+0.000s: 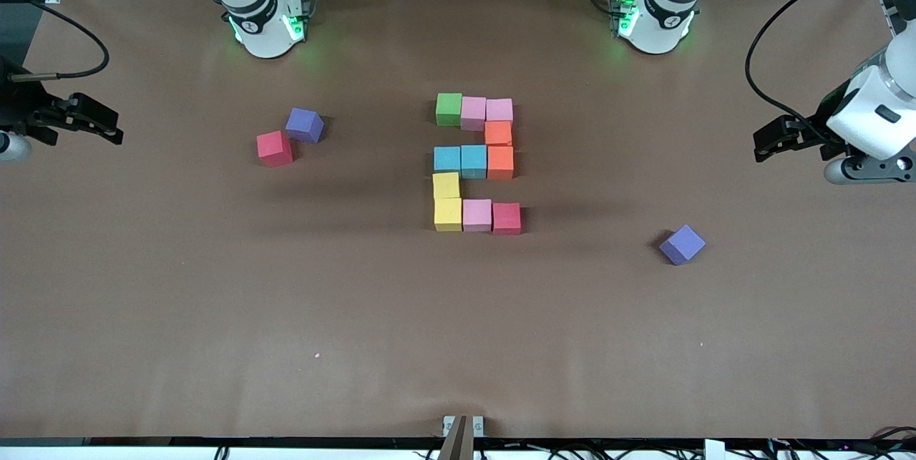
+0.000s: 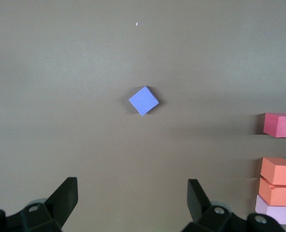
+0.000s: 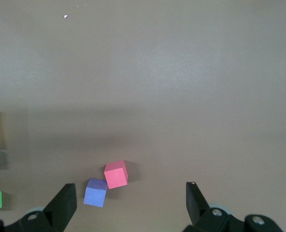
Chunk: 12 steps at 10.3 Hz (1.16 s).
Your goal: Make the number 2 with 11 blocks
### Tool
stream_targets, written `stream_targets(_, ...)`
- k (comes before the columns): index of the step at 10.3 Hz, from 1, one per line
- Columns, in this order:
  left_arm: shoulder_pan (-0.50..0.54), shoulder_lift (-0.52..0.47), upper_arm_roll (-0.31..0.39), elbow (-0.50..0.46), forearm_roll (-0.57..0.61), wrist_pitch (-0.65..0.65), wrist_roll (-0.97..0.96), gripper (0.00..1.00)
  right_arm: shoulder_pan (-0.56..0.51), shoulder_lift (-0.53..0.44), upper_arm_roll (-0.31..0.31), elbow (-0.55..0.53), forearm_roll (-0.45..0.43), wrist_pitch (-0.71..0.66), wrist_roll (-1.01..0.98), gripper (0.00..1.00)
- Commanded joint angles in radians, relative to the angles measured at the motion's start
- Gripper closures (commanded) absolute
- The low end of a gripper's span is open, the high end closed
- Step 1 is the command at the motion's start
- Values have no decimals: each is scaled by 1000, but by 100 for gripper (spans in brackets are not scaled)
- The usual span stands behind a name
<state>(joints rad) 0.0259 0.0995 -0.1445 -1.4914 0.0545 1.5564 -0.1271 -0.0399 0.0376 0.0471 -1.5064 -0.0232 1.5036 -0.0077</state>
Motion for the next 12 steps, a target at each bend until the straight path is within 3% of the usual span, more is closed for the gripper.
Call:
stream_targets(1,-1,-24,13,-9,-18,-2,14,0,-14,-8,14,-9,-14,1,-3,0)
stream_targets(12,43,-76,-40,-9,-35,-108,-97,0,-12,-12,17,-23,-32,4,-1,0)
